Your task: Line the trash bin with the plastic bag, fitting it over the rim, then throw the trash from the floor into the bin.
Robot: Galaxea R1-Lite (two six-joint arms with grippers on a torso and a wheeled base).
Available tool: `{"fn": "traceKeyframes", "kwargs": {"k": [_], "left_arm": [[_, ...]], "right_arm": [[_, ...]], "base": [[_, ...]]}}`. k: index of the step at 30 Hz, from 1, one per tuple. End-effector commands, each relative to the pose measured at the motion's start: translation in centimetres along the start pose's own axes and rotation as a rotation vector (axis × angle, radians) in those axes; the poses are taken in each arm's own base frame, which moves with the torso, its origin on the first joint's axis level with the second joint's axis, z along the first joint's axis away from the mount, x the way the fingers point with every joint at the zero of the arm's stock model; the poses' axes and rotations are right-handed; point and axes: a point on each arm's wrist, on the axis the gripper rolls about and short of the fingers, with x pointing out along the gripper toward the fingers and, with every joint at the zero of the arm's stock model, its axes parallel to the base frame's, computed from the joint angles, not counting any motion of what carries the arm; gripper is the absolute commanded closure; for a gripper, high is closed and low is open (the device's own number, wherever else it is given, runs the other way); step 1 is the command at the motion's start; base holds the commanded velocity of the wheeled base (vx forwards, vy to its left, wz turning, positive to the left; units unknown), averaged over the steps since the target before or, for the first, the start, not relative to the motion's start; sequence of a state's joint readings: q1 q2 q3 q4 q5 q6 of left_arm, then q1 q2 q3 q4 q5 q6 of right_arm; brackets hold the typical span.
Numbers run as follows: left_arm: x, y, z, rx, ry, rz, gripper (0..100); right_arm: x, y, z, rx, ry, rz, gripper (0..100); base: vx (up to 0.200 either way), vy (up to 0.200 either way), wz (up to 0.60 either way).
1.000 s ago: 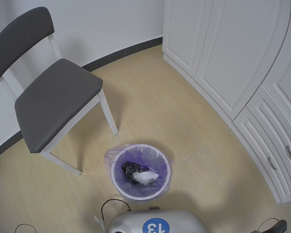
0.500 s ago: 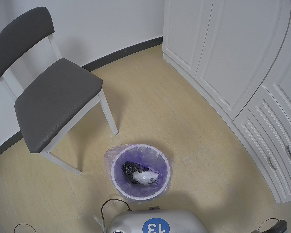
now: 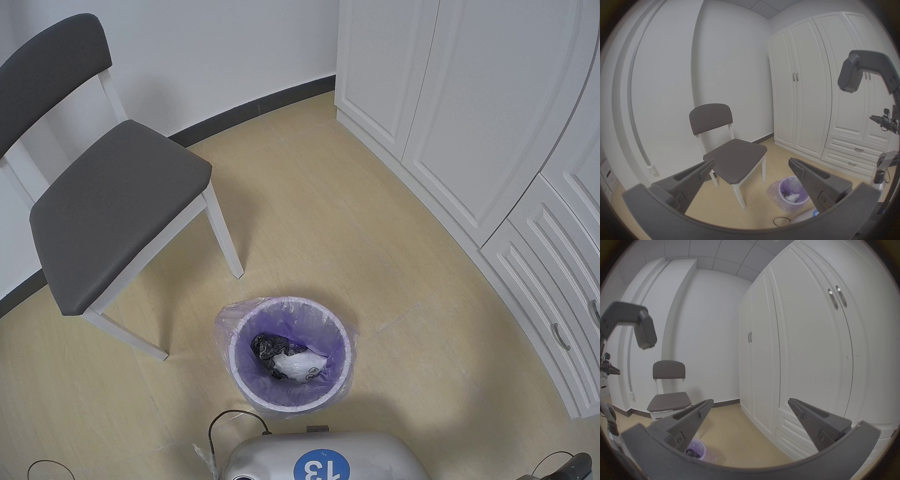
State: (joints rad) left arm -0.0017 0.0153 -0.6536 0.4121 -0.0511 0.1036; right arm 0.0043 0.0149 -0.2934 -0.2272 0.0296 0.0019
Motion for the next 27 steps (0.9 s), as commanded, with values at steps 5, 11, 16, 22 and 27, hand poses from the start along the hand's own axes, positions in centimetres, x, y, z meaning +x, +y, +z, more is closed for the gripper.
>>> {"fn": "traceKeyframes", "kwargs": {"k": [5, 11, 16, 22, 27], "left_arm": [[5.1, -0.5, -8.2, 0.013, -0.057, 0.053, 0], [5.6, -0.7, -10.8, -0.001, -0.002, 0.059, 0], [5.5, -0.9, -12.5, -0.023, 0.163, 0.042, 0], [5.4, -1.0, -13.1, -0.062, 0.217, 0.015, 0], [5.4, -1.1, -13.2, -0.072, 0.228, -0.025, 0]], "right_arm": [[0.1, 0.0, -3.4, -0.006, 0.049, 0.020, 0], [0.1, 0.0, -4.1, -0.008, 0.006, 0.008, 0], [0.1, 0.0, -4.3, -0.049, -0.034, 0.005, 0], [0.1, -0.1, -3.9, -0.060, -0.055, -0.020, 0], [0.1, -0.1, -3.9, -0.061, -0.049, -0.021, 0]], "base": [[0.000, 0.000, 0.00], [0.000, 0.000, 0.00], [0.000, 0.000, 0.00], [0.000, 0.000, 0.00], [0.000, 0.000, 0.00]]}}
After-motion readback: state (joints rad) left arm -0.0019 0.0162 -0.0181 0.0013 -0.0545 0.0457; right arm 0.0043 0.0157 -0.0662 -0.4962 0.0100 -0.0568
